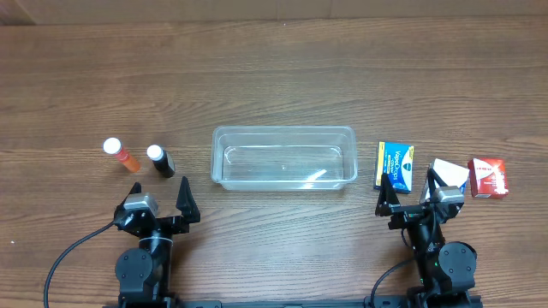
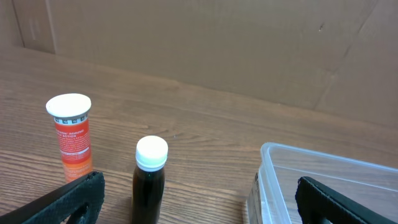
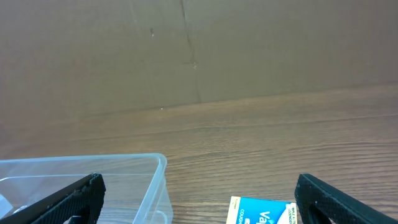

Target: Pack container

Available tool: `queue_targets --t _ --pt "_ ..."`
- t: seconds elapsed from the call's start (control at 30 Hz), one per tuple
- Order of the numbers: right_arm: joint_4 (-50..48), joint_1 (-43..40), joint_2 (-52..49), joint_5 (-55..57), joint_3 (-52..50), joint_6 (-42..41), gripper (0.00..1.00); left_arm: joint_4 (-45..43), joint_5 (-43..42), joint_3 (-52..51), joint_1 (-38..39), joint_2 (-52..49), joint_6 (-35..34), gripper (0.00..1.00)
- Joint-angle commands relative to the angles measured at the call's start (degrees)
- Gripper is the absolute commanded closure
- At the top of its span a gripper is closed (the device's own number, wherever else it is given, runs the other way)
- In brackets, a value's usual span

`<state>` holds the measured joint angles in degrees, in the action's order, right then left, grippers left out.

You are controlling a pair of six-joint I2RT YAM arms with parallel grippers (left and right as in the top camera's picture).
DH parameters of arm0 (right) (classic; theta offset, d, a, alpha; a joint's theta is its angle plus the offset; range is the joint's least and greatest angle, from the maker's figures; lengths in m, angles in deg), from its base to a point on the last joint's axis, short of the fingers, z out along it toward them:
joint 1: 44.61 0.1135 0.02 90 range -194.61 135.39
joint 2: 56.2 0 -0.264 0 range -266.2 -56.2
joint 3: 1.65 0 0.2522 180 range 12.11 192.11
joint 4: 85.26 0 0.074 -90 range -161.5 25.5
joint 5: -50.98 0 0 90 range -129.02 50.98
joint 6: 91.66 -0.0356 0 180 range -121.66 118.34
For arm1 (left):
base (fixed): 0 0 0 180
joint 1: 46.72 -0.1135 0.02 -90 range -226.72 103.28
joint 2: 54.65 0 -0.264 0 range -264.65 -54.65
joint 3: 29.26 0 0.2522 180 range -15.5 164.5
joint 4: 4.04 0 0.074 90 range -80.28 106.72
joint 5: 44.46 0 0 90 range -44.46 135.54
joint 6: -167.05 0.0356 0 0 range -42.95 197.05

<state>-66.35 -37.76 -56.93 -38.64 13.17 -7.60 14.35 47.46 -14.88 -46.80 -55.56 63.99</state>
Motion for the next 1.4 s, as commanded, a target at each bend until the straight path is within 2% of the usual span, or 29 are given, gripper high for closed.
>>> queue_targets --t 0.0,0.33,0.4,0.5,0.57,0.73,0.87,1.0,1.1,1.37 --pt "-0.33 0.17 0.50 -0.15 -0.59 0.17 0.00 -0.35 -0.48 -0.35 0.26 0.24 1.27 0.00" --pt "-0.39 0.17 0.50 -0.52 -0.28 -2.25 0.00 0.37 -1.84 0.04 0.26 0.22 1.27 0.00" --pt "2.25 0.17 0.00 -0.50 2.12 -3.06 0.00 4.28 -1.77 2.84 0.26 0.22 1.25 0.00" --pt "6.97 0.17 -5.07 -0.55 8.72 -3.06 0.00 14.32 -1.68 12.70 0.26 -1.01 0.04 0.00" --pt "9.40 0.17 -8.22 -0.55 12.24 -3.06 0.00 17.07 -1.53 17.27 0.26 -3.23 -1.29 0.00" --pt "21.29 0.17 -27.21 -0.55 32.17 -4.57 0.00 29.11 -1.55 36.76 0.26 -21.64 -1.31 0.00" --pt "35.74 0.15 -42.97 -0.68 48.85 -4.57 0.00 44.39 -1.55 55.69 0.26 -41.40 -1.29 0.00" --pt "49.92 0.15 -57.37 -3.56 61.35 -4.55 0.00 59.98 -1.81 71.08 0.26 -55.10 -1.29 0.00" --pt "57.46 0.15 -65.37 -3.96 67.08 -4.48 0.00 65.94 -1.73 76.13 0.26 -59.45 -0.57 0.00" --pt "57.22 0.15 -66.66 0.39 67.58 -4.55 0.00 65.85 3.23 76.37 0.00 -62.38 -1.18 0.00"
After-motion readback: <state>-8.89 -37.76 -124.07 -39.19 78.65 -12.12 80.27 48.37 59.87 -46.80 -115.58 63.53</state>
